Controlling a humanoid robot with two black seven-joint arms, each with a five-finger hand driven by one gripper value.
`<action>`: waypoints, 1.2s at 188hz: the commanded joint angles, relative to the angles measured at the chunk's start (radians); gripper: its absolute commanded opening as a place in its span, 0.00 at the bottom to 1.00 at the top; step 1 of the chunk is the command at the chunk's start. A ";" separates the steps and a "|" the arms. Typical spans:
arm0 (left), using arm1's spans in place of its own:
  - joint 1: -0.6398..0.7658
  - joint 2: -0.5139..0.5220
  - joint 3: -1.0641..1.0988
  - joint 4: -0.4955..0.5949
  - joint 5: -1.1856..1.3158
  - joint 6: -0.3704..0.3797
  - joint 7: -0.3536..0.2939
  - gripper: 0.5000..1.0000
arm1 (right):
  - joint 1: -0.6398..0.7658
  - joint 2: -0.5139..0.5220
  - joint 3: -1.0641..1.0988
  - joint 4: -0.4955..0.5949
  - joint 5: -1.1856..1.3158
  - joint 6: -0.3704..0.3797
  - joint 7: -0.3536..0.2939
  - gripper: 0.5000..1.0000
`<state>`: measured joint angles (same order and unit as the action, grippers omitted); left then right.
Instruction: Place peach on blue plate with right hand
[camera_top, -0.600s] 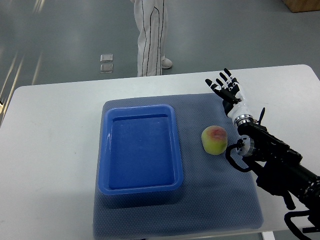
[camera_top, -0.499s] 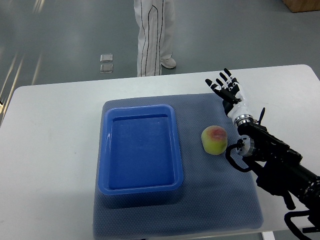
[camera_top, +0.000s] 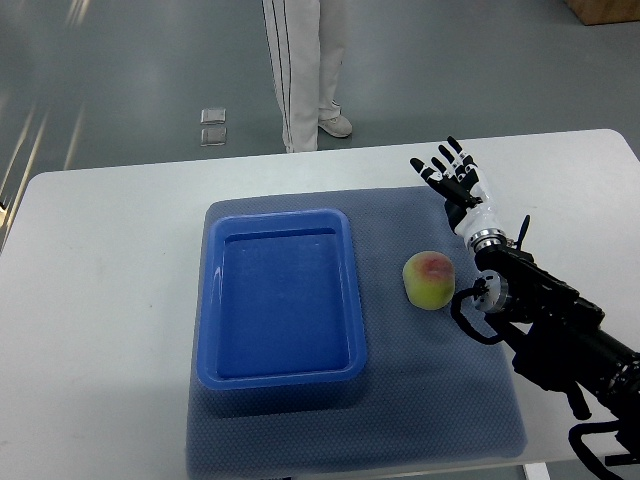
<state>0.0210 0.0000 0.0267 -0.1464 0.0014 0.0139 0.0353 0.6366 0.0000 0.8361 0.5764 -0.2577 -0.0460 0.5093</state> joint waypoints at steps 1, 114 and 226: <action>-0.001 0.000 -0.001 -0.001 0.000 0.000 0.000 1.00 | 0.000 0.000 0.000 0.000 0.000 0.000 0.000 0.86; 0.000 0.000 -0.002 -0.001 0.000 0.000 0.000 1.00 | 0.002 0.000 -0.002 -0.001 -0.003 -0.003 0.000 0.86; -0.003 0.000 -0.002 -0.002 0.000 0.000 0.000 1.00 | 0.015 0.000 0.000 -0.026 -0.005 -0.005 0.000 0.86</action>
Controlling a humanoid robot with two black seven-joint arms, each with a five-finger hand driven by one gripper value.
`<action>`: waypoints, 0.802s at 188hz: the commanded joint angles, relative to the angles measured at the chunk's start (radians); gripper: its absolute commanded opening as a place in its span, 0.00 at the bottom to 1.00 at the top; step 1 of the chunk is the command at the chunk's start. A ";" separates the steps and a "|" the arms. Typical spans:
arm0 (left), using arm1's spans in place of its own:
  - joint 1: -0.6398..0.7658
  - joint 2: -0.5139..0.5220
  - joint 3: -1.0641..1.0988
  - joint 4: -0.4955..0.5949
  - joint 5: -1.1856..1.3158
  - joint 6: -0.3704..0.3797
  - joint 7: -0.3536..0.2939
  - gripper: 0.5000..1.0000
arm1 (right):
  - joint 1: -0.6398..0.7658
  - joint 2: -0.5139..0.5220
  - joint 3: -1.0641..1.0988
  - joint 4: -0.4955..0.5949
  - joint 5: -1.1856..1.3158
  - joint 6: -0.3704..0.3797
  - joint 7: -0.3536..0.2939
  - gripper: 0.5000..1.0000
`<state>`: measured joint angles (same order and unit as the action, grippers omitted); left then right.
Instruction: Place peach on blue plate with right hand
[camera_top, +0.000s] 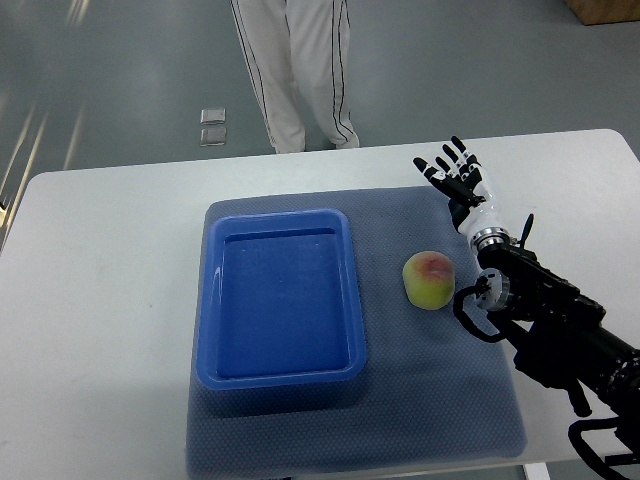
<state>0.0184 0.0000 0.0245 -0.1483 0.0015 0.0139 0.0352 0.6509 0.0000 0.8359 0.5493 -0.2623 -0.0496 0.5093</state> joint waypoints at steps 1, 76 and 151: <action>0.000 0.000 0.000 0.000 0.000 0.000 0.000 1.00 | 0.010 0.000 -0.001 0.003 0.002 -0.001 -0.002 0.86; 0.000 0.000 0.000 -0.002 0.000 0.000 0.000 1.00 | 0.067 0.000 -0.005 0.041 -0.101 -0.001 -0.002 0.86; -0.002 0.000 -0.001 -0.002 0.000 0.000 0.000 1.00 | 0.190 -0.143 -0.230 0.139 -0.681 0.051 -0.003 0.86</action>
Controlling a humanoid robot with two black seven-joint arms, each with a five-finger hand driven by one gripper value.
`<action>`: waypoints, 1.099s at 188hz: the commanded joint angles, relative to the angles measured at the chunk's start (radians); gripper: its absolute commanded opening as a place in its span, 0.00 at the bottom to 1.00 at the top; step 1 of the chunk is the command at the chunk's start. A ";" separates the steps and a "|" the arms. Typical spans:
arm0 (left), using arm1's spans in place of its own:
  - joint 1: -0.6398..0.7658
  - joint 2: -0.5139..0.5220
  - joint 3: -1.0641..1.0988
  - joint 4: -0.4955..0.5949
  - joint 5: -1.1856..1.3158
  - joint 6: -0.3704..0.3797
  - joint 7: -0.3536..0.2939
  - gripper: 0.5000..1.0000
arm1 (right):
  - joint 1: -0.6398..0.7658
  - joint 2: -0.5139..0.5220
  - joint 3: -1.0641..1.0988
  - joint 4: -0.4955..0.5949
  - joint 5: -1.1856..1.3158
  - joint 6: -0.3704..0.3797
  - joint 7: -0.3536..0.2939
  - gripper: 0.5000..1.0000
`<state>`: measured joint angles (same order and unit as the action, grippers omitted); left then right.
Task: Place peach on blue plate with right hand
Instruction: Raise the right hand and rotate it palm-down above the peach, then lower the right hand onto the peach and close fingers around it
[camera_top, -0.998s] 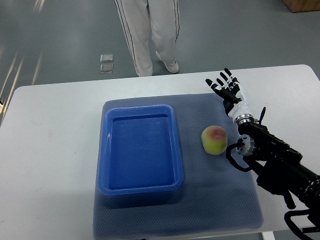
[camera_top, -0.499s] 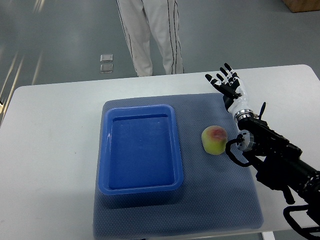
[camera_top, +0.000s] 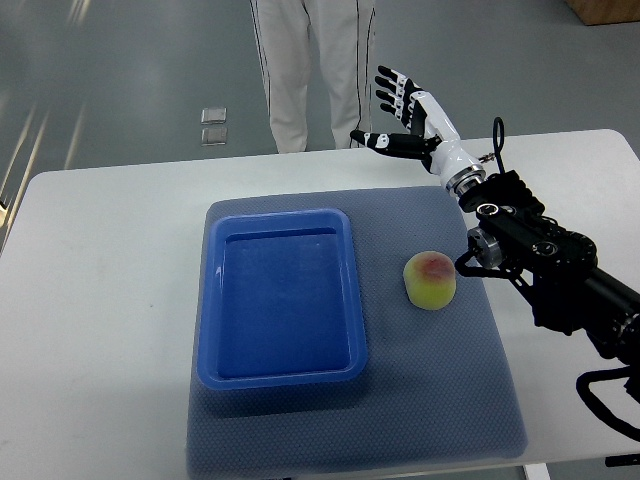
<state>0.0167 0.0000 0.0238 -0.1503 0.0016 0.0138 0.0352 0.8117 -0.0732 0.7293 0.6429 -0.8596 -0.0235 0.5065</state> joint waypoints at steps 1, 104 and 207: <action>0.000 0.000 0.001 0.000 0.000 0.000 0.000 1.00 | 0.034 -0.080 -0.139 0.050 -0.090 0.028 0.000 0.86; -0.014 0.000 0.001 -0.003 0.000 0.000 0.000 1.00 | 0.440 -0.519 -0.600 0.353 -0.533 0.464 0.063 0.86; -0.015 0.000 0.001 -0.003 0.000 0.000 0.000 1.00 | 0.397 -0.534 -0.634 0.446 -0.806 0.540 0.064 0.86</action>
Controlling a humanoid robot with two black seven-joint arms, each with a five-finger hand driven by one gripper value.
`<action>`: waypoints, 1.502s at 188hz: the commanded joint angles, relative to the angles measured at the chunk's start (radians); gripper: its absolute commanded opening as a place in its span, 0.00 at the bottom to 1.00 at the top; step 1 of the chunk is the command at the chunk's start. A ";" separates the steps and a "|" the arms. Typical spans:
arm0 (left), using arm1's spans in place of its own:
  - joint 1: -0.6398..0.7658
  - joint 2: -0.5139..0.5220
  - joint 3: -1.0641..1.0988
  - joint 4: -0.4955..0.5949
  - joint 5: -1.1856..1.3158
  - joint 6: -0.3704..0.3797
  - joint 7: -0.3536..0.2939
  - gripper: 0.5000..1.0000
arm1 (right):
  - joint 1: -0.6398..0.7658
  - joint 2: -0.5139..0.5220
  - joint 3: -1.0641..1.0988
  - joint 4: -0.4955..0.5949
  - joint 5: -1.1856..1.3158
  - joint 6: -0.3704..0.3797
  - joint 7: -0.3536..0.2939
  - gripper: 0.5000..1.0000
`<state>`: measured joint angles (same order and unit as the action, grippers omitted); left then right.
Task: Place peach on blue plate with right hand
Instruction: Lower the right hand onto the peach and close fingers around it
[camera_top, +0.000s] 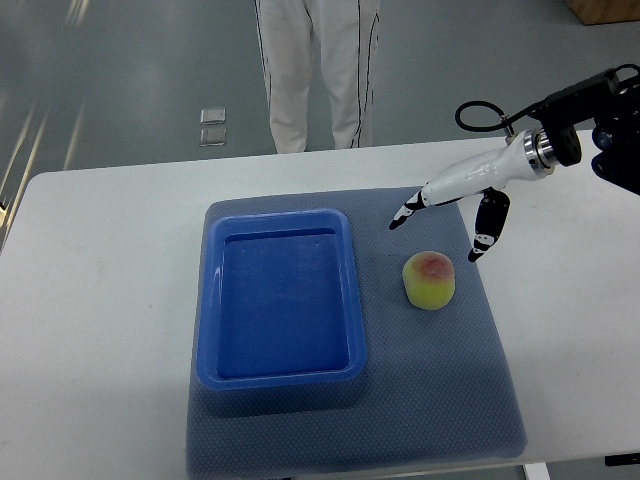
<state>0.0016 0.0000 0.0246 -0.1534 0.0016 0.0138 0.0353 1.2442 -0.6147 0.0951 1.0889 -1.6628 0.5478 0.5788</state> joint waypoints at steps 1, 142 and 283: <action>0.000 0.000 0.000 0.000 0.000 0.000 0.000 1.00 | -0.035 0.007 0.000 0.000 -0.003 -0.031 -0.008 0.86; 0.000 0.000 0.000 0.000 0.000 0.000 0.000 1.00 | -0.173 0.082 0.000 -0.055 -0.022 -0.152 -0.054 0.83; 0.000 0.000 0.000 0.002 0.000 0.000 0.000 1.00 | -0.166 0.090 0.014 -0.055 -0.008 -0.141 -0.043 0.34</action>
<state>0.0020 0.0000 0.0245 -0.1521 0.0015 0.0138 0.0353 1.0673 -0.5222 0.0986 1.0338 -1.6755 0.4017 0.5334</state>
